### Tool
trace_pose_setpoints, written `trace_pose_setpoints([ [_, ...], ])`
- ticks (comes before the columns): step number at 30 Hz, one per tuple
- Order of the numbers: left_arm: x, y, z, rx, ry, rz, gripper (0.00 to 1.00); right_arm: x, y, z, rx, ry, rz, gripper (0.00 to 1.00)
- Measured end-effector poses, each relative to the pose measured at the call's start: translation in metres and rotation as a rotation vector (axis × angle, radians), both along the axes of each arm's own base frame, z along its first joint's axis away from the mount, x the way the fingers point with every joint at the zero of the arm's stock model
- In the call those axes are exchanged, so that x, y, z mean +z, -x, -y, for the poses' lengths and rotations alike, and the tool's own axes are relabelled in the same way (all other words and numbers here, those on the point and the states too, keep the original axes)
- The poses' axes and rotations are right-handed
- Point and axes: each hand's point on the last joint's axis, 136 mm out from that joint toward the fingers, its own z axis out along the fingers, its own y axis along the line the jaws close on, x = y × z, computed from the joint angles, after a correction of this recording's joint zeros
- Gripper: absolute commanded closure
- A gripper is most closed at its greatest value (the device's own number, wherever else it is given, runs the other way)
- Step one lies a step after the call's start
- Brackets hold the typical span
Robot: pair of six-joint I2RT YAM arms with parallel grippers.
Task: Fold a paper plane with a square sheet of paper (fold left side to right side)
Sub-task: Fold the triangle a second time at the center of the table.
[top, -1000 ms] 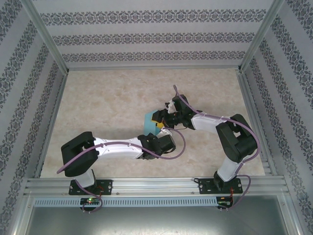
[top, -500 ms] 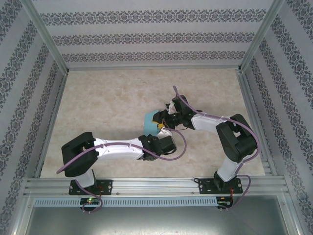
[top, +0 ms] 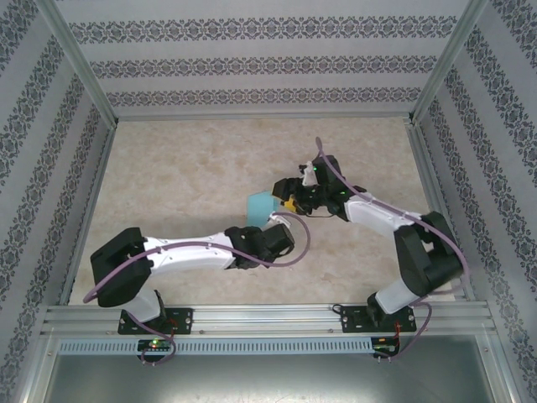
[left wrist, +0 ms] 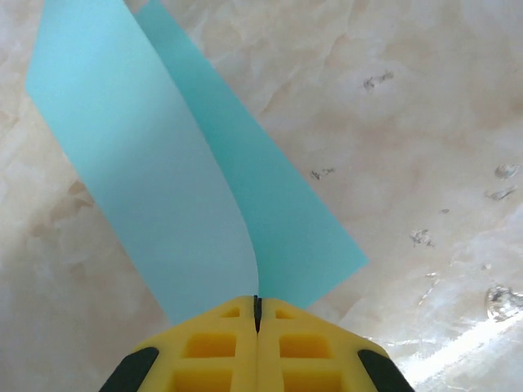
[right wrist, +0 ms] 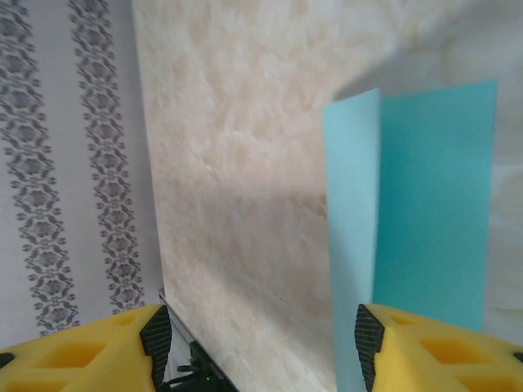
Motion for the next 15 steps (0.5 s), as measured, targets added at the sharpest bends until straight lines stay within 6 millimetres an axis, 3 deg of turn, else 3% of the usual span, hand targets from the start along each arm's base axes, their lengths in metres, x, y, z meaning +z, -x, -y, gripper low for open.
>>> trace_pose_setpoints([
  [4,0.002,-0.006,-0.007,0.019,0.108,-0.066,1.00,0.011,0.005,0.024,-0.046,0.004,0.053,0.39],
  [7,-0.001,-0.009,-0.010,0.024,0.193,-0.129,1.00,0.004,0.018,0.034,-0.050,0.028,0.058,0.60],
  [11,-0.007,-0.012,-0.014,0.026,0.279,-0.213,1.00,-0.017,0.040,0.034,-0.018,0.066,0.026,0.84],
  [15,-0.006,-0.017,-0.017,0.025,0.341,-0.275,1.00,-0.042,0.067,0.017,0.056,0.102,-0.036,1.00],
])
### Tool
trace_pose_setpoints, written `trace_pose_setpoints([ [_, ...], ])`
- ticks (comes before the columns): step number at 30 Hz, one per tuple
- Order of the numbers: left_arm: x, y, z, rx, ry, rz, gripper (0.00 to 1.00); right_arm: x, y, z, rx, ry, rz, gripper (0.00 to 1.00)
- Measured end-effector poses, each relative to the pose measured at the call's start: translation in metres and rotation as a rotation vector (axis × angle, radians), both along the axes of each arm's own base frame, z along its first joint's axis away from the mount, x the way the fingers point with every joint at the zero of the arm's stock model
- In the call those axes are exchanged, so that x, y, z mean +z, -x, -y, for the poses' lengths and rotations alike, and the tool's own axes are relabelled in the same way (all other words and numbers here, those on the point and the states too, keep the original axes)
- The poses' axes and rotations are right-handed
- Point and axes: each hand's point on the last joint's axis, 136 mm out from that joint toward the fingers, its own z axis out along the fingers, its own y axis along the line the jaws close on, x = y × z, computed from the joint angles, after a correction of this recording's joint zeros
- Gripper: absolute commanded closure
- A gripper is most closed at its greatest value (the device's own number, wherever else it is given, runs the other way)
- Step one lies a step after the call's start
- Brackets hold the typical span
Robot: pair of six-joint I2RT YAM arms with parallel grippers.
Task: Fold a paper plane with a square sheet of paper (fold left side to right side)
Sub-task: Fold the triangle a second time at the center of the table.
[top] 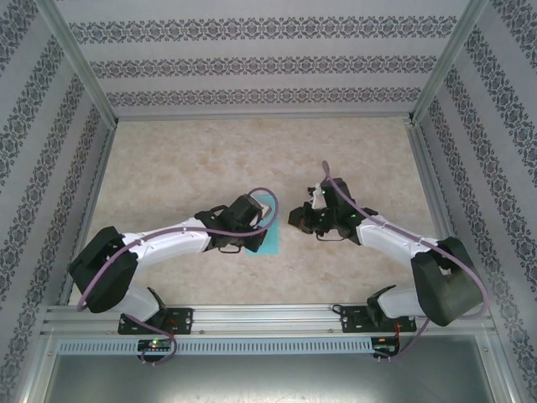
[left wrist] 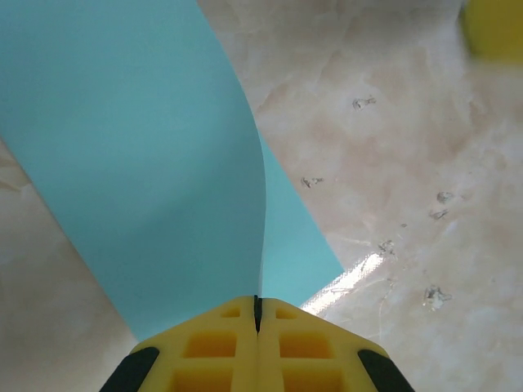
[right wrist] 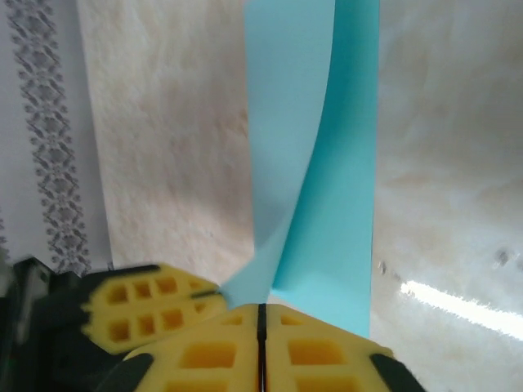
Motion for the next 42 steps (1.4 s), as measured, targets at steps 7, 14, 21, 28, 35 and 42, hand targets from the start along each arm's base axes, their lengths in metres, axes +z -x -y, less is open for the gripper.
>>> trace_pose_setpoints([
  [7,0.001,-0.005,-0.007,-0.011,0.049,-0.047,1.00,-0.041,0.026,-0.025,0.087,0.074,-0.084,1.00],
  [14,-0.001,-0.010,-0.017,0.000,0.042,-0.057,1.00,-0.070,0.037,-0.037,0.136,0.167,-0.137,1.00],
  [21,-0.010,-0.013,-0.027,-0.002,0.008,-0.073,1.00,-0.082,0.038,-0.037,0.157,0.225,-0.163,1.00],
  [28,-0.029,-0.015,-0.034,-0.007,-0.041,-0.113,1.00,-0.083,0.039,-0.033,0.177,0.258,-0.158,1.00],
  [35,-0.028,-0.028,-0.031,-0.010,-0.043,-0.102,1.00,-0.083,0.040,-0.032,0.193,0.267,-0.151,1.00],
  [42,-0.030,-0.034,-0.030,-0.015,-0.056,-0.096,1.00,-0.083,0.041,-0.031,0.203,0.276,-0.147,1.00],
])
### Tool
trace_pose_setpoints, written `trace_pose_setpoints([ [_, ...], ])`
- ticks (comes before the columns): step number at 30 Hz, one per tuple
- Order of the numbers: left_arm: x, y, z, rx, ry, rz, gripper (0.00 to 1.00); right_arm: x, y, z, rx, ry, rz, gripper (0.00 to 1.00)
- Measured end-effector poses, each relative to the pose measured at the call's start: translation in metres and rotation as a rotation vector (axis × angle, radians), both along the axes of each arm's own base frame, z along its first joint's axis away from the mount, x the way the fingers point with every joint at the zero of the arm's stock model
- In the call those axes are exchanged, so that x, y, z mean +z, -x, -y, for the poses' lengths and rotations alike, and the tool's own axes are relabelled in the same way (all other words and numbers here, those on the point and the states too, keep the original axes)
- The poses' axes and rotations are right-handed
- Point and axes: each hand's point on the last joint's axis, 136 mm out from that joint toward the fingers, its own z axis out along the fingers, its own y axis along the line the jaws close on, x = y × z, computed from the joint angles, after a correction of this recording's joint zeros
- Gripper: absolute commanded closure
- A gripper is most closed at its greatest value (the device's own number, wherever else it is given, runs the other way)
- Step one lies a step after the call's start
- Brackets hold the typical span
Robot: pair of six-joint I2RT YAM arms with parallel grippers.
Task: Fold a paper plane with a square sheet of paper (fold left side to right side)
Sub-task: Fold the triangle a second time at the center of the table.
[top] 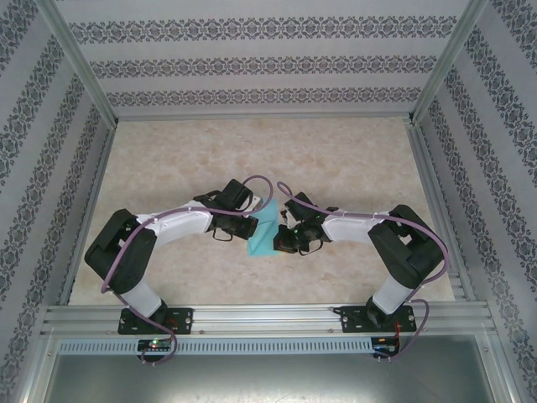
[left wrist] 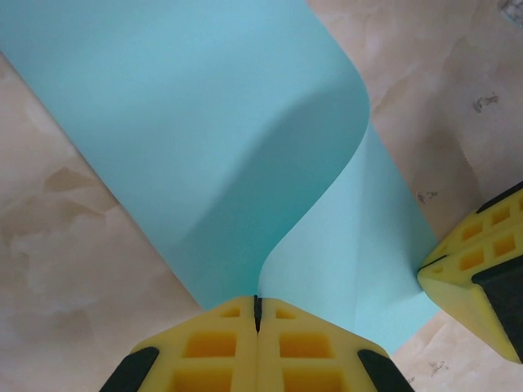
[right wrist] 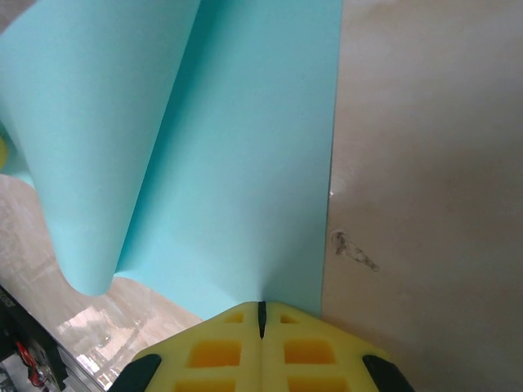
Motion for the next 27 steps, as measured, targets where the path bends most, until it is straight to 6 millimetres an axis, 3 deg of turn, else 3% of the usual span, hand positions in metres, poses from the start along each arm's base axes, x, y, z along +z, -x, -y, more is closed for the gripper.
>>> trace_pose_setpoints([
  [27,-0.011,-0.010,0.001,-0.007,-0.039,0.002,1.00,0.000,0.001,0.002,0.011,0.017,0.000,1.00],
])
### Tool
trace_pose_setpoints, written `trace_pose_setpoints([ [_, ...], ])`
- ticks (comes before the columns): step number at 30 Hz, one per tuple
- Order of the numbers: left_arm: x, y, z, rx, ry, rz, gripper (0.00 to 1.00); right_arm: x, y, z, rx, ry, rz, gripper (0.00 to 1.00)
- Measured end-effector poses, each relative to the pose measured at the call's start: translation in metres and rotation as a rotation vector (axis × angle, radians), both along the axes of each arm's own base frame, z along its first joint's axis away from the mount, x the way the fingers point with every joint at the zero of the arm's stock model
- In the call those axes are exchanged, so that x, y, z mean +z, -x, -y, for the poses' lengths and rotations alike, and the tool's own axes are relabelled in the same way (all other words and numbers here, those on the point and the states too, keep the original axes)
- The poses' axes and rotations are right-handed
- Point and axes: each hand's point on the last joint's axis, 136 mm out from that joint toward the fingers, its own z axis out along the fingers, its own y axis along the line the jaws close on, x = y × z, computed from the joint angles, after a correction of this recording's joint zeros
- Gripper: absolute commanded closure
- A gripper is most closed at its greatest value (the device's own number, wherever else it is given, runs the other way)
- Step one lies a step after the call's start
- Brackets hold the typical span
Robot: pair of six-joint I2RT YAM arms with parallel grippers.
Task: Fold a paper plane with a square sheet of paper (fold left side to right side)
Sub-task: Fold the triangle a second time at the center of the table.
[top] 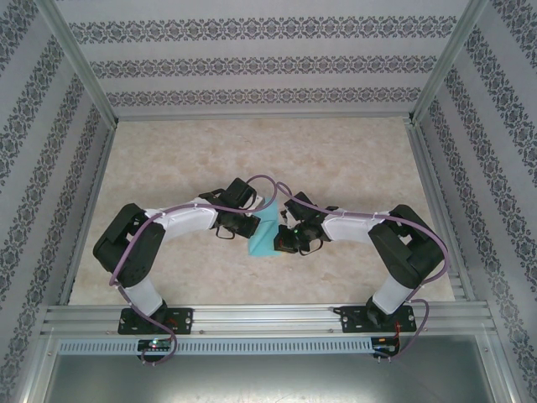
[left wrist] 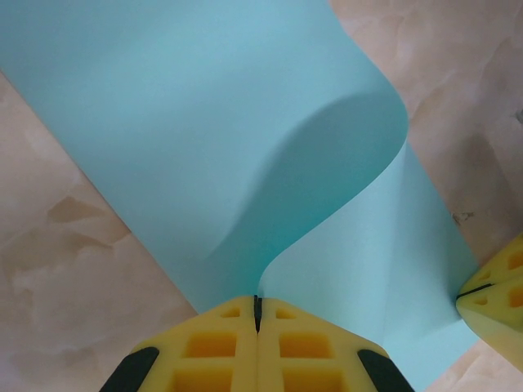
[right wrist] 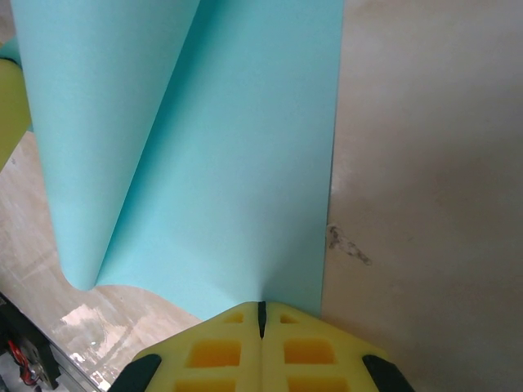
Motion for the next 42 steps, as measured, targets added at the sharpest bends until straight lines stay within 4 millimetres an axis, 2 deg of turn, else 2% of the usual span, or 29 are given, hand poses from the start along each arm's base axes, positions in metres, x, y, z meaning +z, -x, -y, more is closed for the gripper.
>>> trace_pose_setpoints([
  [14,-0.012,0.000,-0.003,0.005,-0.029,-0.018,1.00,0.000,0.000,0.001,0.005,0.007,0.001,1.00],
  [42,-0.010,-0.001,0.001,-0.003,-0.007,-0.013,1.00,0.000,0.000,0.002,0.005,0.017,0.000,1.00],
])
